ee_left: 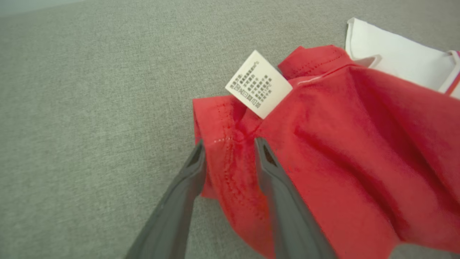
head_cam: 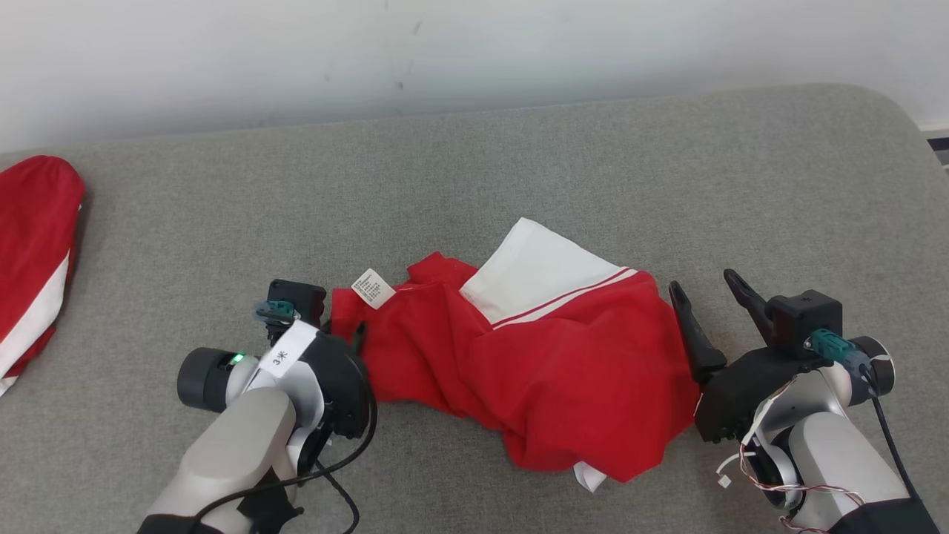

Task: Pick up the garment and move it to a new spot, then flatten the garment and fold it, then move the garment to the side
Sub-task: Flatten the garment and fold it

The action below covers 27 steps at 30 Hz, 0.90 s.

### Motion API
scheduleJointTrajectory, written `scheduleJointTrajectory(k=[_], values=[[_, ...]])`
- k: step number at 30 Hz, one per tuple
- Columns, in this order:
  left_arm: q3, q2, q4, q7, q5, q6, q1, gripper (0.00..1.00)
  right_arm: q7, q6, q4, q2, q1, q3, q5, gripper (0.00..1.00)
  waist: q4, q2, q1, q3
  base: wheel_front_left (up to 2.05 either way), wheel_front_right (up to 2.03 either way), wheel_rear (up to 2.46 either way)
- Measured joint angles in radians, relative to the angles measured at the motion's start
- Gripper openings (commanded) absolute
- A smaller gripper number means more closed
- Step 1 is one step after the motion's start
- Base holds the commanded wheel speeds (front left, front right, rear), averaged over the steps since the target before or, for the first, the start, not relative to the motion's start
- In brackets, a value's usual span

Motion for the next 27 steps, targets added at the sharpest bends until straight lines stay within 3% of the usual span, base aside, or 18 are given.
scheduleJointTrajectory(k=[1,2,11,17,27], values=[[-0.005,-0.001,0.003,-0.009,0.007,0.001,-0.002,0.16,-0.001,0.000,0.002,0.000,0.000,0.000,0.000,1.00,0.001,0.0000,0.0000,0.001,0.00,0.00,0.00],[-0.007,-0.001,0.006,-0.014,0.011,0.002,-0.005,0.00,-0.001,0.000,0.003,0.001,0.000,0.001,0.000,1.00,0.001,0.0000,0.0000,0.001,0.00,0.00,0.00],[-0.024,-0.010,0.017,-0.044,0.038,0.017,-0.022,0.00,0.002,0.015,0.028,-0.004,-0.017,0.011,0.000,1.00,0.007,0.0000,0.0000,0.006,0.00,0.00,0.00],[-0.026,-0.035,0.000,-0.079,0.035,0.018,-0.023,0.00,0.048,0.050,0.084,-0.028,-0.181,0.024,-0.007,1.00,0.038,0.0000,0.0000,0.012,0.00,0.00,0.00],[-0.022,-0.044,-0.048,-0.137,0.002,0.026,-0.010,0.00,0.225,0.098,0.310,-0.038,-0.363,0.075,0.005,1.00,0.133,-0.0001,0.0000,0.032,0.00,0.00,0.00]])
